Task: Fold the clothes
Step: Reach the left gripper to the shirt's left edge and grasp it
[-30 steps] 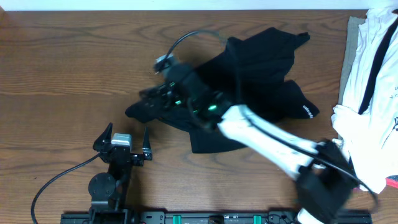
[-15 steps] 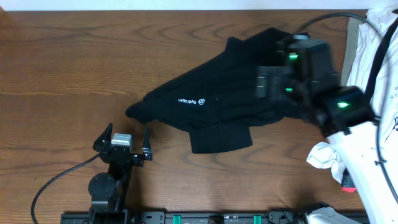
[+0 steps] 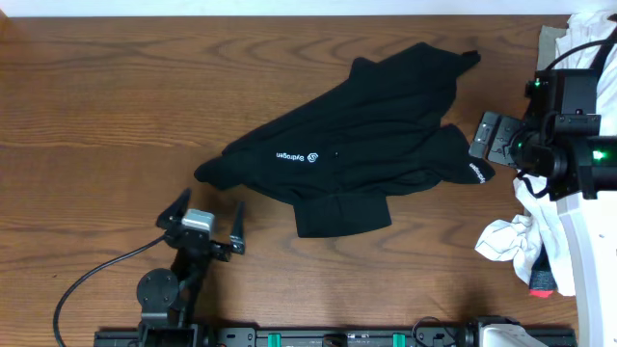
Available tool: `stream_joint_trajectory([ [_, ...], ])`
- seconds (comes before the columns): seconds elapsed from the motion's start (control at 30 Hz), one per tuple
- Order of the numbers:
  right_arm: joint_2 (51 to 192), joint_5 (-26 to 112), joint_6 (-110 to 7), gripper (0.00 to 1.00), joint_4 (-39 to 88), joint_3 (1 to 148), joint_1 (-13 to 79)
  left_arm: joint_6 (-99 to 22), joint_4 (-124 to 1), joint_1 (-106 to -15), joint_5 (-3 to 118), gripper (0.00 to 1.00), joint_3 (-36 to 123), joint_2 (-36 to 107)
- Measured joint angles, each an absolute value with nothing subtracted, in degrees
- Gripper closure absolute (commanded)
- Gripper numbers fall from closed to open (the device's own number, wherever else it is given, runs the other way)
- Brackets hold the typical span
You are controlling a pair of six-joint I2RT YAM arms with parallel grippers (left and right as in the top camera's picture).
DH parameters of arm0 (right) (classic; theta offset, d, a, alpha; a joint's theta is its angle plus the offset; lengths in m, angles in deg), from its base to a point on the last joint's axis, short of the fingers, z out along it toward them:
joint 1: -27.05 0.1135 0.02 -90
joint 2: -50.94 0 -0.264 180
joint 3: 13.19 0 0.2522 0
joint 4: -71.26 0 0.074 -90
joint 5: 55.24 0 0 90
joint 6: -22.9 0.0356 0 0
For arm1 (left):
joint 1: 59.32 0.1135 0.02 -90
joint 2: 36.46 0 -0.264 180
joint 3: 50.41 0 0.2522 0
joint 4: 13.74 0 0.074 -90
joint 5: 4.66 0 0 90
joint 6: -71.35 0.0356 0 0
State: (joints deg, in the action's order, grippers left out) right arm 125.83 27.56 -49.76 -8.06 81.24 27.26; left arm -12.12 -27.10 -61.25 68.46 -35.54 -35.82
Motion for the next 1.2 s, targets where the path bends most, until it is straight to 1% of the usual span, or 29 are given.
stream_joint_trajectory([
  [0.1,125.8,27.6,-49.8,0.01,-8.1,81.2,27.3,-16.0,-26.8,-61.3,63.5,0.02,-35.5,-35.8],
  [0.27,125.8,27.6,-49.8,0.01,-8.1,81.2,27.3,-23.9,-27.5,-61.3,59.3,0.02,-33.8,-35.2],
  [0.43,125.8,27.6,-49.8,0.01,-8.1,81.2,27.3,-27.2,-29.9,-61.3,56.3,0.02,-24.5,-28.8],
  [0.57,125.9,27.6,-49.8,0.01,-8.2,81.2,27.3,-28.1,-36.3,-61.3,53.5,0.02,-14.5,-18.1],
  [0.73,125.9,27.6,-49.8,0.01,-8.2,81.2,27.3,-28.9,-48.3,-61.5,51.3,0.02,-1.4,-1.1],
  [0.93,125.9,27.6,-49.8,0.01,-8.2,81.2,27.3,-27.5,-61.8,-65.4,50.8,0.02,14.2,17.1],
  [1.07,125.9,27.6,-49.8,0.01,-8.2,81.2,27.3,-26.3,-67.1,-69.4,53.3,0.02,21.7,26.2],
  [1.2,125.9,27.6,-49.8,0.01,-8.3,81.2,27.3,-25.9,-66.7,-72.7,55.5,0.02,23.8,33.3],
])
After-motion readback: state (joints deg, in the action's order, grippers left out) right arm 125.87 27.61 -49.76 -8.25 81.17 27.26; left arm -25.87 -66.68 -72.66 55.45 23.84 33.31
